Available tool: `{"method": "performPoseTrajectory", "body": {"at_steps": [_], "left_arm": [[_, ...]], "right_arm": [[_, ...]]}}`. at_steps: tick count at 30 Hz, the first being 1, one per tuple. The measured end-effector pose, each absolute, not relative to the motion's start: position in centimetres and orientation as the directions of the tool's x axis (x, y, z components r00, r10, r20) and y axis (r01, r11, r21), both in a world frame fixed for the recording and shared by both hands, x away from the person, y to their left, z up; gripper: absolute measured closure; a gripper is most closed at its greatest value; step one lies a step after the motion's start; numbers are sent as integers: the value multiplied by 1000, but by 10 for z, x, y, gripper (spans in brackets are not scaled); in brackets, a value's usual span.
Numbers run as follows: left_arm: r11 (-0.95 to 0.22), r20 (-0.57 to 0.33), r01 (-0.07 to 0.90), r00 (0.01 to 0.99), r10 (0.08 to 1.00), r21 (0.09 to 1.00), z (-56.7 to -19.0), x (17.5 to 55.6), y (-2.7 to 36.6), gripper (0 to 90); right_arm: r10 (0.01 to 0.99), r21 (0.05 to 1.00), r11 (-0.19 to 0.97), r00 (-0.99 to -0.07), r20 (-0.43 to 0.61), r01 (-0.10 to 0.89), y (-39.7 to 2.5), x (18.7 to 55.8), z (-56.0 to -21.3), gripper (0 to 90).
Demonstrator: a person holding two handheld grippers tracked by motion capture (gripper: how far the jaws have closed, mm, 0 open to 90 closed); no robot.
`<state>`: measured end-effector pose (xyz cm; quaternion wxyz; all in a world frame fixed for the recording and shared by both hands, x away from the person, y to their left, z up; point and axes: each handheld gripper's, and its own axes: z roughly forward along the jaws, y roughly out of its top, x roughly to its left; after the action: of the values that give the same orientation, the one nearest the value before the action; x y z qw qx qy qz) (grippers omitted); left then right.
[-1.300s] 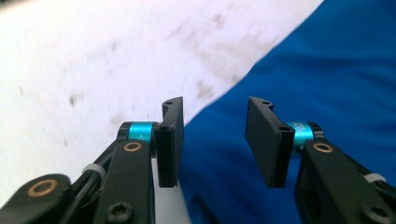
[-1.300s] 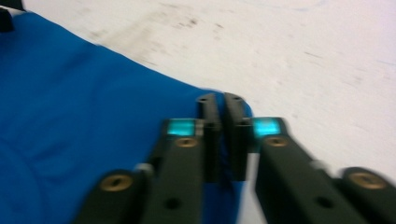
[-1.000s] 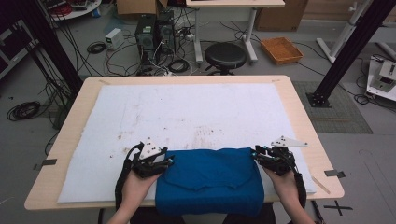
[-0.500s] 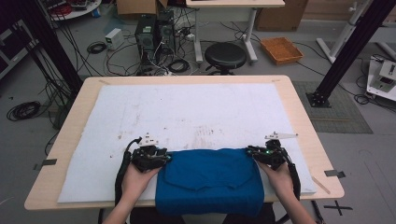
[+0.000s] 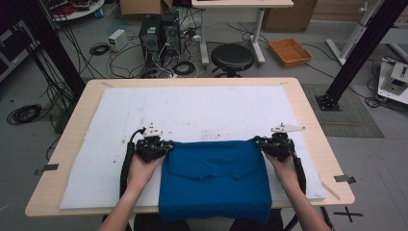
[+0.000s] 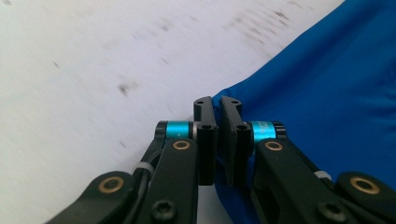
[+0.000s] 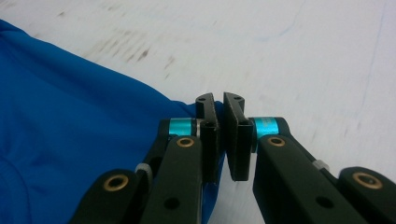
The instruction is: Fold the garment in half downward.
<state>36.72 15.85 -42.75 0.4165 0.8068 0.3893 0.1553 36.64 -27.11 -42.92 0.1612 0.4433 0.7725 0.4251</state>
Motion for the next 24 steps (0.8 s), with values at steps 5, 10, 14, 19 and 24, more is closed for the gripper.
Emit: {"method": "performPoseTrajectory", "body": {"at_steps": [5, 10, 14, 19, 24], "left_arm": [[-342, -61, 505, 623, 780, 792, -421, 399, 156, 849], [-348, -42, 507, 609, 792, 789, -422, 415, 153, 849], [-336, -38, 503, 596, 802, 796, -424, 422, 153, 849], [-325, -51, 524, 581, 813, 787, -432, 428, 155, 848], [-324, -14, 523, 542, 840, 788, -428, 425, 157, 680]], "right_arm": [[843, 794, 261, -530, 89, 549, -265, 397, -424, 854], [853, 787, 263, -516, 81, 558, -262, 418, -425, 854], [857, 791, 262, -509, 73, 553, -261, 429, -425, 854], [858, 785, 261, -508, 79, 562, -260, 440, -429, 853], [862, 785, 274, -504, 56, 556, -257, 441, -429, 728]]}}
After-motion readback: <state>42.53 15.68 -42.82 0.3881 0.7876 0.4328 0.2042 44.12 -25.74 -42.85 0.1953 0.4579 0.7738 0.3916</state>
